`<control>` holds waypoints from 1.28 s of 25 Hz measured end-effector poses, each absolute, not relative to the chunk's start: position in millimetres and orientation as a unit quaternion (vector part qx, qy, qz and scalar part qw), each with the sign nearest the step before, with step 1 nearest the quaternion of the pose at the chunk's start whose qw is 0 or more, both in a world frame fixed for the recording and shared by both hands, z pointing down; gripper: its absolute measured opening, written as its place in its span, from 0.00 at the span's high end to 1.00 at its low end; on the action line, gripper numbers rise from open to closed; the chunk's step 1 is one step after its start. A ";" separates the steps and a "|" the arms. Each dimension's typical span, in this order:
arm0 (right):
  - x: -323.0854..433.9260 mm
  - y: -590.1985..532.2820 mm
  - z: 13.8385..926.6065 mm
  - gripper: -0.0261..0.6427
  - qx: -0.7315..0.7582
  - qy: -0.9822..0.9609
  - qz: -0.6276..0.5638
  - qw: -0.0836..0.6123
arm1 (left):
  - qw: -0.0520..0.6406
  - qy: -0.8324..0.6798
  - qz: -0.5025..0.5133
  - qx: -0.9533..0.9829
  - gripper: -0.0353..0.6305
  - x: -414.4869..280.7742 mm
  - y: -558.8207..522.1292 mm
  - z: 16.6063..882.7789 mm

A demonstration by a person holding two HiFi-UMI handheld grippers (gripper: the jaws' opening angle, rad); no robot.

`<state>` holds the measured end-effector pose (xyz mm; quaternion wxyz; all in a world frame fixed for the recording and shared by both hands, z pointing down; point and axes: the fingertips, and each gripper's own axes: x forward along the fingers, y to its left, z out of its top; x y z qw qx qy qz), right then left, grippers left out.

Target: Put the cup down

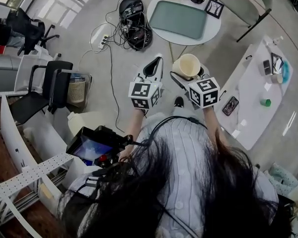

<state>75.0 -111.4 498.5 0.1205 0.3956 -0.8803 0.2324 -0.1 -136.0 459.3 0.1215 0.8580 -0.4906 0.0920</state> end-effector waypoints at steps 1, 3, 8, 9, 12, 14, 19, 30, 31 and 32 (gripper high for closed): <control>77.3 -114.0 499.0 0.32 0.394 -0.881 0.235 0.118 | 0.121 -0.492 0.092 0.857 0.92 2.9 -138.9 458.0; 77.5 -114.1 498.7 0.32 0.391 -0.882 0.239 0.114 | 0.119 -0.493 0.092 0.857 0.92 3.9 -139.0 454.0; 78.5 -117.5 500.5 0.32 0.384 -0.885 0.239 0.112 | 0.128 -0.502 0.091 0.851 0.92 1.2 -141.9 453.3; 80.0 -119.6 500.8 0.32 0.385 -0.884 0.240 0.111 | 0.130 -0.503 0.091 0.850 0.92 1.7 -143.6 454.0; 83.9 -126.2 502.3 0.32 0.386 -0.883 0.243 0.108 | 0.133 -0.502 0.094 0.849 0.92 4.4 -148.9 456.8; 86.7 -131.7 504.6 0.32 0.387 -0.882 0.245 0.109 | 0.133 -0.499 0.100 0.851 0.92 7.6 -153.9 459.9; 89.8 -150.6 508.1 0.32 0.393 -0.879 0.245 0.112 | 0.128 -0.492 0.108 0.854 0.92 10.2 -173.7 465.0; 82.2 -211.9 515.0 0.32 0.403 -0.873 0.248 0.117 | 0.127 -0.476 0.125 0.861 0.92 3.0 -238.3 477.0; 79.7 -218.3 516.4 0.32 0.403 -0.872 0.249 0.119 | 0.127 -0.473 0.128 0.862 0.92 0.8 -244.9 478.1; 77.6 -224.6 517.5 0.32 0.404 -0.871 0.251 0.120 | 0.126 -0.471 0.130 0.863 0.92 -1.3 -251.6 478.5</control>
